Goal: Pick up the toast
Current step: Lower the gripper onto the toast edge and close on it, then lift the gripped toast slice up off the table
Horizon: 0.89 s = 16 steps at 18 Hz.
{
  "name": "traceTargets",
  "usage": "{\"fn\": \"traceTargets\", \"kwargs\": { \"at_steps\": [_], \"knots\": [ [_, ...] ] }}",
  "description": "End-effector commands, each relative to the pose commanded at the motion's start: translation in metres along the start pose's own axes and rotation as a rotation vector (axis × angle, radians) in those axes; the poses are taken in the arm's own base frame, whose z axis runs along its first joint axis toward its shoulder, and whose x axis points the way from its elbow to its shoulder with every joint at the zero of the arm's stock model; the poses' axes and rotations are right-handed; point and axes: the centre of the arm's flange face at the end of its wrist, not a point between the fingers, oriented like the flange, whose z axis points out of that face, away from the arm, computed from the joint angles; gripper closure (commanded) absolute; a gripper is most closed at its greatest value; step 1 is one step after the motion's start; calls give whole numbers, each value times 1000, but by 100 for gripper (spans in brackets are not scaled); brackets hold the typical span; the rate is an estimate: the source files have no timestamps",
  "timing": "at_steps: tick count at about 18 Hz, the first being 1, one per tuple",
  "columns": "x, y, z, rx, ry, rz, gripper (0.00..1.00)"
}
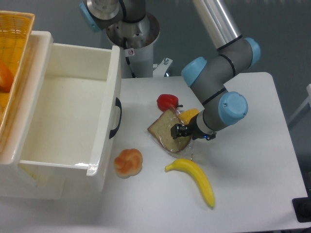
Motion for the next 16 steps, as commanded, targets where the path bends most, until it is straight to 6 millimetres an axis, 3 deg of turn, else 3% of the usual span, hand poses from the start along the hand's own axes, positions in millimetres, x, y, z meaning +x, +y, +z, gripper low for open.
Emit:
{"fn": "traceTargets", "kwargs": {
  "at_steps": [4,9,16],
  "knots": [
    [4,-2,-6,3,-13,7,87],
    [14,2,-23,18,-30,18,87],
    [66,12,-75,24,-58,68,87]
  ]
}}
